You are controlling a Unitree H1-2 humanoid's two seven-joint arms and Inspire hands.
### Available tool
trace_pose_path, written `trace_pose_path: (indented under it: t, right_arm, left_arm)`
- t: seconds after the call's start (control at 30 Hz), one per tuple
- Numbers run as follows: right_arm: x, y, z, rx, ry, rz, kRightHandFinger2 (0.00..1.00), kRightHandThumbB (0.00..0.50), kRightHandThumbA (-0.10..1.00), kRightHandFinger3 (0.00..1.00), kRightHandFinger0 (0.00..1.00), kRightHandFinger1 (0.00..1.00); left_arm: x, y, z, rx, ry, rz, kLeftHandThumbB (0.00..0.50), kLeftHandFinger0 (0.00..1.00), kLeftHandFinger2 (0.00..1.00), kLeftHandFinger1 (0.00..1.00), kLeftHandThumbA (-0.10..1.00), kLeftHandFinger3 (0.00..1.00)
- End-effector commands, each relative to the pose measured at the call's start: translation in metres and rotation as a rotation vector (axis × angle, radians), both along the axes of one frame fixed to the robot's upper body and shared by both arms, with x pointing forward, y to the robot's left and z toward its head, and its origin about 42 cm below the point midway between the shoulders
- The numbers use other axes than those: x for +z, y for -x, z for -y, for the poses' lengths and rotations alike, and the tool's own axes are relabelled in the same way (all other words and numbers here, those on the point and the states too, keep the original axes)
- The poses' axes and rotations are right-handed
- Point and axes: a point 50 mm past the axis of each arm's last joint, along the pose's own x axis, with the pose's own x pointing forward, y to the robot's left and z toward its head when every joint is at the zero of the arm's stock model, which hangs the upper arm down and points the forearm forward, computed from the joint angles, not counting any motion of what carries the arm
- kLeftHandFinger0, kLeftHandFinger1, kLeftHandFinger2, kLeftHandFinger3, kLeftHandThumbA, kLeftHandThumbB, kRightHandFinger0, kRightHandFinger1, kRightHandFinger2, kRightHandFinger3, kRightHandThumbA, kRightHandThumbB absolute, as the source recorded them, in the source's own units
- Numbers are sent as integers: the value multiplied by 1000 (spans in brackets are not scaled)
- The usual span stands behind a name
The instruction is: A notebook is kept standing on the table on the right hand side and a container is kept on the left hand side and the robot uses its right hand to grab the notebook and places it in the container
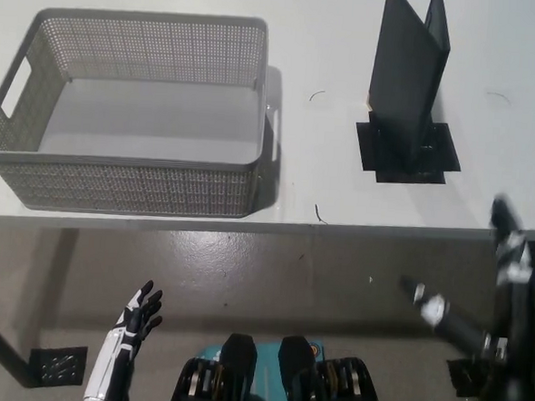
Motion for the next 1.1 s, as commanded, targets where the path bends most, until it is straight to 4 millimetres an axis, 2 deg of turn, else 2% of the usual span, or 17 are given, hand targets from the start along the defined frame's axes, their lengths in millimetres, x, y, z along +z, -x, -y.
trace_pose_path:
  t: [0.0, 0.1, 0.13, 0.2, 0.23, 0.3, 0.37, 0.47, 0.7, 0.73, 0.9, 0.93, 0.97, 1.0, 1.03, 1.07]
  right_arm:
    - [44, -30, -2, -44, -13, 129, 1000, 399, 1000, 1000, 1000, 1000]
    - [53, -52, -4, -48, -28, 126, 1000, 398, 1000, 1000, 1000, 1000]
    - [56, -61, -6, -36, -51, 122, 1000, 377, 1000, 1000, 1000, 1000]
    - [60, -78, -9, -44, -64, 90, 1000, 392, 1000, 1000, 1000, 1000]
    - [60, -79, -9, -45, -65, 88, 1000, 392, 1000, 1000, 1000, 1000]
    - [60, -94, -9, -55, -49, 64, 1000, 368, 1000, 1000, 1000, 1000]
    - [58, -106, -9, -71, -25, 57, 1000, 365, 1000, 1000, 1000, 1000]
    - [54, -123, -10, -83, -19, 17, 1000, 394, 1000, 1000, 1000, 1000]
    - [60, -156, -16, -57, -40, 15, 1000, 390, 1000, 1000, 1000, 1000]
    - [62, -167, -19, -57, -39, 10, 1000, 389, 1000, 1000, 1000, 1000]
    - [66, -196, -23, -60, -57, -58, 1000, 387, 1000, 1000, 1000, 1000]
    - [68, -205, -23, -60, -63, -96, 1000, 386, 1000, 1000, 1000, 1000]
    - [71, -215, -22, -56, -85, -119, 1000, 397, 993, 1000, 1000, 1000]
    - [71, -216, -21, -57, -89, -122, 1000, 396, 991, 1000, 1000, 1000]
    - [76, -227, -20, -64, -102, -164, 1000, 429, 1000, 1000, 1000, 1000]
    - [77, -230, -20, -63, -107, -176, 1000, 430, 1000, 1000, 1000, 1000]
  left_arm:
    - [6, -1, 1, -9, -7, 63, 271, 1000, 1000, 1000, 1000, 1000]
    - [6, 1, 0, -4, -12, 63, 269, 1000, 1000, 1000, 1000, 1000]
    - [5, 1, 1, -2, -6, 57, 278, 1000, 1000, 1000, 1000, 1000]
    - [5, 1, 1, -8, -1, 61, 272, 1000, 1000, 1000, 1000, 1000]
    - [5, 1, 1, -8, -1, 61, 272, 1000, 1000, 1000, 1000, 1000]
    - [2, 5, 0, -11, -5, 54, 265, 1000, 1000, 1000, 1000, 1000]
    - [1, 5, 0, -9, -2, 54, 278, 1000, 1000, 1000, 1000, 1000]
    - [1, 6, 0, -4, -7, 58, 275, 1000, 1000, 1000, 1000, 1000]
    - [0, 6, 0, -8, -10, 59, 276, 1000, 1000, 1000, 1000, 1000]
    - [0, 5, 1, -3, -2, 64, 269, 1000, 1000, 1000, 1000, 1000]
    - [-2, 8, 0, 2, -18, 67, 267, 1000, 1000, 1000, 1000, 1000]
    - [-2, 7, 0, 4, -15, 69, 280, 1000, 1000, 1000, 1000, 1000]
    - [-2, 7, -1, 8, -19, 70, 296, 1000, 1000, 1000, 1000, 1000]
    - [-2, 7, -1, 7, -20, 69, 297, 1000, 1000, 1000, 1000, 1000]
    - [-2, 8, -1, 9, -23, 66, 286, 1000, 1000, 1000, 1000, 1000]
    - [-2, 8, -1, 9, -22, 65, 285, 1000, 1000, 1000, 1000, 1000]
